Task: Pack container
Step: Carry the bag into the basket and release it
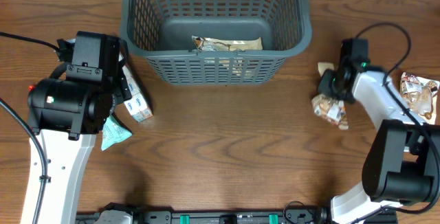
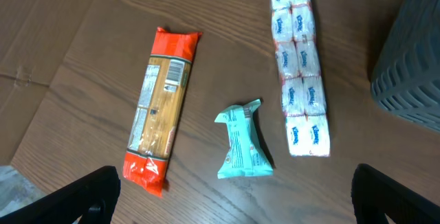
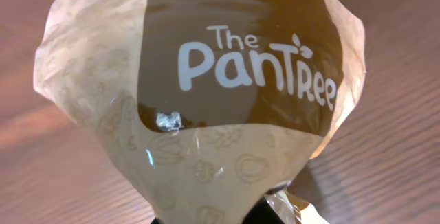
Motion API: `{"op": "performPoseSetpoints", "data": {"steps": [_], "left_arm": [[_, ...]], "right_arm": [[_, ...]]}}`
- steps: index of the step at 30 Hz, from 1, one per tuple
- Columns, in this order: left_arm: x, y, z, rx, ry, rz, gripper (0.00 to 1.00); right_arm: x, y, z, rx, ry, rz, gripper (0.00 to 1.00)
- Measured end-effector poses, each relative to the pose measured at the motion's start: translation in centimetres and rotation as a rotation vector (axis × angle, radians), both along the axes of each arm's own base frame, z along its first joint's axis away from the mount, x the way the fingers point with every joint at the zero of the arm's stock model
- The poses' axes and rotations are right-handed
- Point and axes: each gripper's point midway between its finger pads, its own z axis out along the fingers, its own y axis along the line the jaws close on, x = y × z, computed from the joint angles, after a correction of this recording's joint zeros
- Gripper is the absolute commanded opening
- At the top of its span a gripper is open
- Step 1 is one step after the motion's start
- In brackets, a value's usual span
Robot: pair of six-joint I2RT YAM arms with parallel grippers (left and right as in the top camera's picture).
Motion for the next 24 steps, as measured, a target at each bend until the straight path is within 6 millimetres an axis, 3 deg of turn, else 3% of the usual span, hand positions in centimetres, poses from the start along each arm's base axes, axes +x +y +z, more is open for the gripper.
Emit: {"op": "performPoseSetpoints", "data": {"steps": [5, 9, 12, 15, 17, 20, 24], "left_arm": [[0.0, 0.0, 0.0, 0.000, 0.001, 0.000, 0.96], [0.0, 0.0, 0.0, 0.000, 0.001, 0.000, 0.96], [0.0, 0.0, 0.0, 0.000, 0.001, 0.000, 0.96], [0.0, 0.0, 0.0, 0.000, 0.001, 0.000, 0.96], [0.0, 0.0, 0.0, 0.000, 0.001, 0.000, 0.96], [0.0, 0.0, 0.0, 0.000, 0.000, 0.000, 0.96], [0.0, 0.0, 0.0, 0.000, 0.001, 0.000, 0.96]], "right_arm": [[5.4, -0.5, 8.9, -0.043, -0.168, 0.071, 0.01], [8.9, -0.8, 19.6, -0.110, -0.374, 0.131, 0.01], [10.0, 0.4, 28.0, -0.183, -0.543, 0.270, 0.01], [8.9, 5.0, 34.6, -0.268, -0.671, 0.558, 0.01], [7.6, 9.2, 37.3, -0.332, -0.736, 0.786, 0.01], [5.6, 15.8, 39.0, -0.407, -0.816, 1.120, 0.01], [5.3, 21.8, 38.7, -0.486, -0.890, 1.395, 0.01]]}}
